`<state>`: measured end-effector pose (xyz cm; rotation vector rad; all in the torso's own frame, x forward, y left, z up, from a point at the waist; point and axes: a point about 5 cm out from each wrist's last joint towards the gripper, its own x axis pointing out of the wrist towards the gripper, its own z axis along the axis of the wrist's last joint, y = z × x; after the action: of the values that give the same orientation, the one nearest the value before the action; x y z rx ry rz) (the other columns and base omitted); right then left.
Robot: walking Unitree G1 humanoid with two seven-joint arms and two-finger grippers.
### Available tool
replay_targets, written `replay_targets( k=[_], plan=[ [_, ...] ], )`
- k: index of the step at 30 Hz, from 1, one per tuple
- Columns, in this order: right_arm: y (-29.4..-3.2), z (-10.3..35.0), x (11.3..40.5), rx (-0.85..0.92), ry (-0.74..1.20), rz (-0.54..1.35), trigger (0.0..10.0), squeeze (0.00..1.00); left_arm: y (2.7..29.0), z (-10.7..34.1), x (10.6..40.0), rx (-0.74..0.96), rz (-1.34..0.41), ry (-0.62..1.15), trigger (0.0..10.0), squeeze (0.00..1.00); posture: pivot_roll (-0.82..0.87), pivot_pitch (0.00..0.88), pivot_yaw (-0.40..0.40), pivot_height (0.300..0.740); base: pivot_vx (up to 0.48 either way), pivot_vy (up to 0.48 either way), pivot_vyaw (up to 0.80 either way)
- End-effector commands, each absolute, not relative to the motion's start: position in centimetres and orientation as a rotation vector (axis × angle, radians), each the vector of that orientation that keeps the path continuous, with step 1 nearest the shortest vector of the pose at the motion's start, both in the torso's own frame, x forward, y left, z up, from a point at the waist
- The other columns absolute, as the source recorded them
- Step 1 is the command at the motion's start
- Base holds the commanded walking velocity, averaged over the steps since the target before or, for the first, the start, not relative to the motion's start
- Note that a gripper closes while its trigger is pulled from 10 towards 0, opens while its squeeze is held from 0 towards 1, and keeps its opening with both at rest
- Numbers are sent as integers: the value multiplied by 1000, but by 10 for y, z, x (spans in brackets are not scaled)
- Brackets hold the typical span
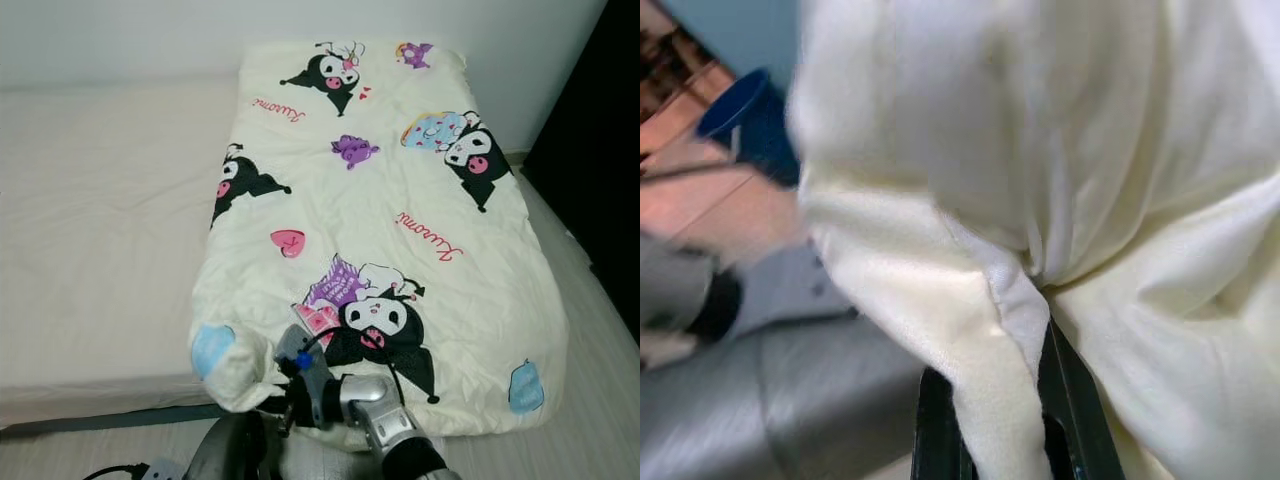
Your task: Clean up the room
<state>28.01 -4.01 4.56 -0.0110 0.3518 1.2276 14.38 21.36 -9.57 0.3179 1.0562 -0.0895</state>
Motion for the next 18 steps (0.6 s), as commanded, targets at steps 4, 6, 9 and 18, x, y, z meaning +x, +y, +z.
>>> replay_targets(
  k=[4, 6, 9, 18],
  plan=[
    [-32, 43, 277, 37, 363, 1197, 10000, 118, 212, -102, 128, 309, -92, 1115, 10000, 0, -18, 271, 24, 601, 0, 0, 0],
    [-30, 44, 277, 46, 365, 1198, 10000, 118, 212, -102, 128, 309, -91, 1116, 10000, 0, -18, 271, 24, 601, 0, 0, 0],
    [-23, 43, 276, 71, 372, 1191, 10000, 969, 213, -102, 128, 311, -88, 1118, 10000, 0, -20, 267, 20, 601, 0, 0, 0],
    [-8, 31, 251, 34, 457, 1394, 10000, 1000, 213, -102, 127, 309, -82, 1123, 10000, 0, -19, 256, 14, 601, 0, 0, 0]
  ],
)
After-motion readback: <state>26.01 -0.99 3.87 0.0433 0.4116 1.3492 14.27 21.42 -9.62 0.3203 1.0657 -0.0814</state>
